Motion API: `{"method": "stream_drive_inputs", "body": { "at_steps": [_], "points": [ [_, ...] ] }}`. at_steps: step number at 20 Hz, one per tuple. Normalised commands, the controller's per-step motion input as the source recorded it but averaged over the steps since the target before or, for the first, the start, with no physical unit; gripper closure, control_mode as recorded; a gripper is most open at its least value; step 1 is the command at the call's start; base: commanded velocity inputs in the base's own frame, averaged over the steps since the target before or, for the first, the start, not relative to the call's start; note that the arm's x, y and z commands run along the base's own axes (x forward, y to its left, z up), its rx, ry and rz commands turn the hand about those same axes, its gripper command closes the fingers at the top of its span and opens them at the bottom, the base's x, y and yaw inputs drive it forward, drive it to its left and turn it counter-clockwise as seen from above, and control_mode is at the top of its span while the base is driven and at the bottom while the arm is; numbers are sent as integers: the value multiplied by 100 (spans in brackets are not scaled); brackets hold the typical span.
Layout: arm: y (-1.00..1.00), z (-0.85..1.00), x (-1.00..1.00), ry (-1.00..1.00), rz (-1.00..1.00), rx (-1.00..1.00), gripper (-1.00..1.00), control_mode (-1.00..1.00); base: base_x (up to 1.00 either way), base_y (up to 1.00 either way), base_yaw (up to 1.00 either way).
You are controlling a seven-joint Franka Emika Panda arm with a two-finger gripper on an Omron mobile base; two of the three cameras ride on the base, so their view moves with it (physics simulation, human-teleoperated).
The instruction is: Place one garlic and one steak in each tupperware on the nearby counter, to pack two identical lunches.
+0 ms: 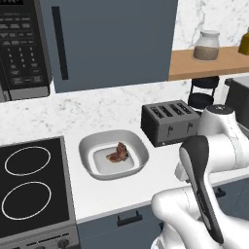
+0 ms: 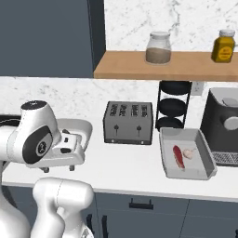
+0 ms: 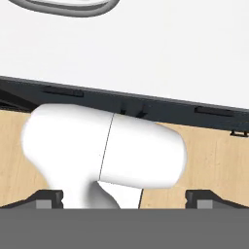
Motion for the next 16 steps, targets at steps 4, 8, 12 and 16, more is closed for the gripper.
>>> {"method": "stream_drive_inputs", "body": {
  "at_steps": [4,8,12,16],
  "points": [
    [0,0,0,0,0,0,-100,-100,0,0,0],
    [0,0,0,0,0,0,-100,100,-71,-25,-9],
    [0,0,0,0,0,0,-100,100,-89,-44,-22],
    [0,0,0,0,0,0,-100,100,-69,-48,-36]
  ]
}}
